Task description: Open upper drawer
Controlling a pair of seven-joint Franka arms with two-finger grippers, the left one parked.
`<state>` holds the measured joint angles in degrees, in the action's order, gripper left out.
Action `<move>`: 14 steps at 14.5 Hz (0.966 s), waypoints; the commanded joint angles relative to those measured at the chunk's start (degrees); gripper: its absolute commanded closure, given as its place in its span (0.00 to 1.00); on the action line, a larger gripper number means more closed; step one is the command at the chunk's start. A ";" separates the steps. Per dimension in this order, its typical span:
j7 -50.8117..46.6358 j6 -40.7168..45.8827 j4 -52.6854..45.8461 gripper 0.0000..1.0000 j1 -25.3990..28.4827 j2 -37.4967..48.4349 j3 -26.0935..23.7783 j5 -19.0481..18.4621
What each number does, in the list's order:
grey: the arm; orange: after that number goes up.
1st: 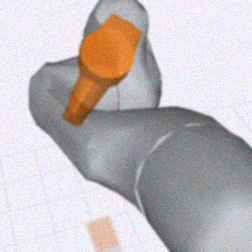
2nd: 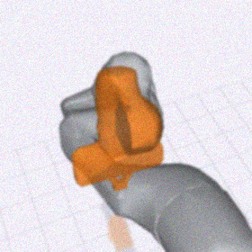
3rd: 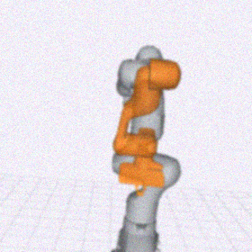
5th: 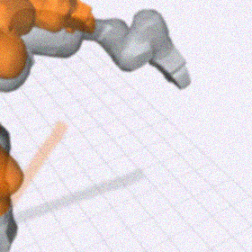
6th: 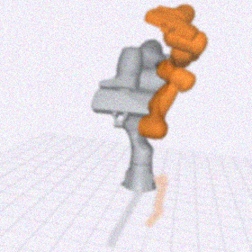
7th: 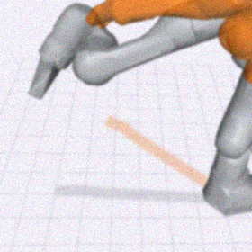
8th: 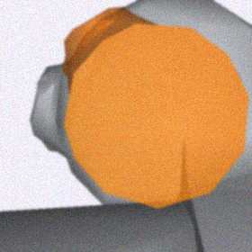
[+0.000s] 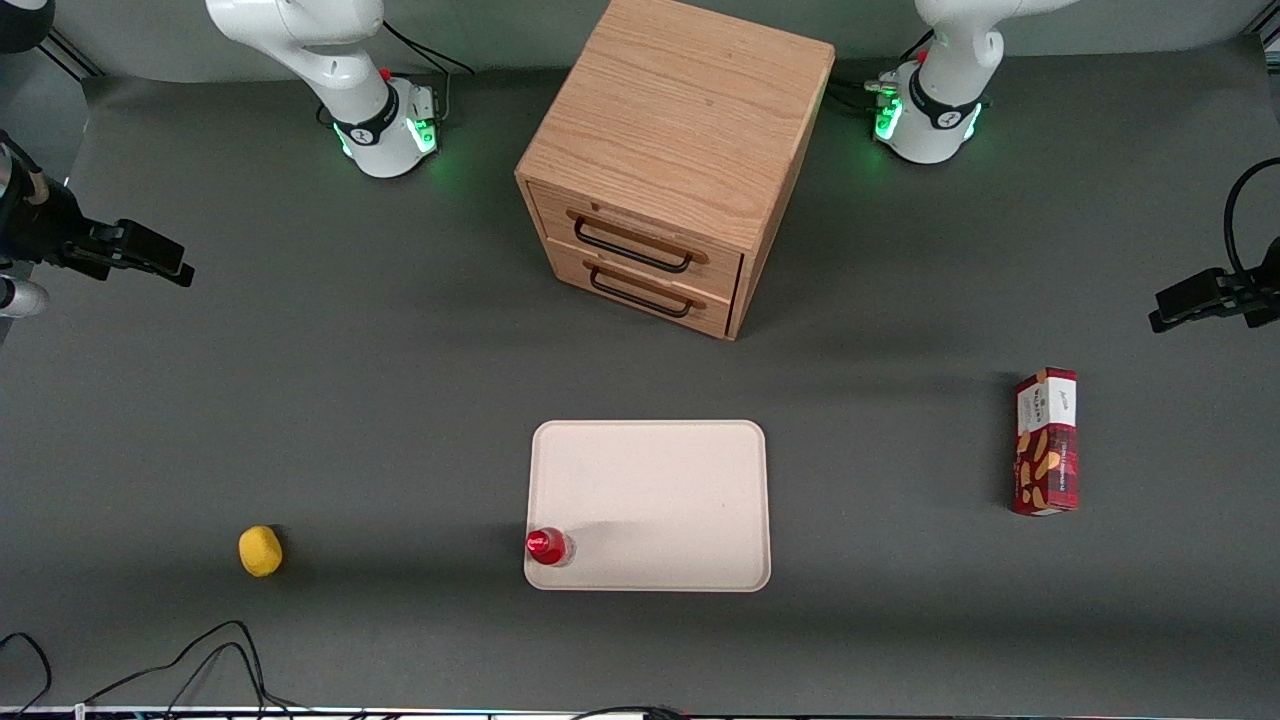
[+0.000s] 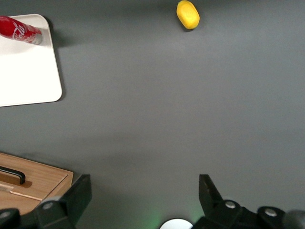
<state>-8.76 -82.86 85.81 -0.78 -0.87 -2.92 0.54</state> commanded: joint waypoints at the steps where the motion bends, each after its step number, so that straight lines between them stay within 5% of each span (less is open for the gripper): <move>1: 1.73 -1.43 0.41 0.00 1.83 0.26 -1.56 2.69; 4: 2.00 -1.69 0.24 0.00 6.48 -0.53 -2.44 8.42; 14: 2.17 -6.00 -4.06 0.00 26.61 -6.06 -5.87 7.90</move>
<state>-7.97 -89.10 85.40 23.21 -4.25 -9.36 7.96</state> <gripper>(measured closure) 0.000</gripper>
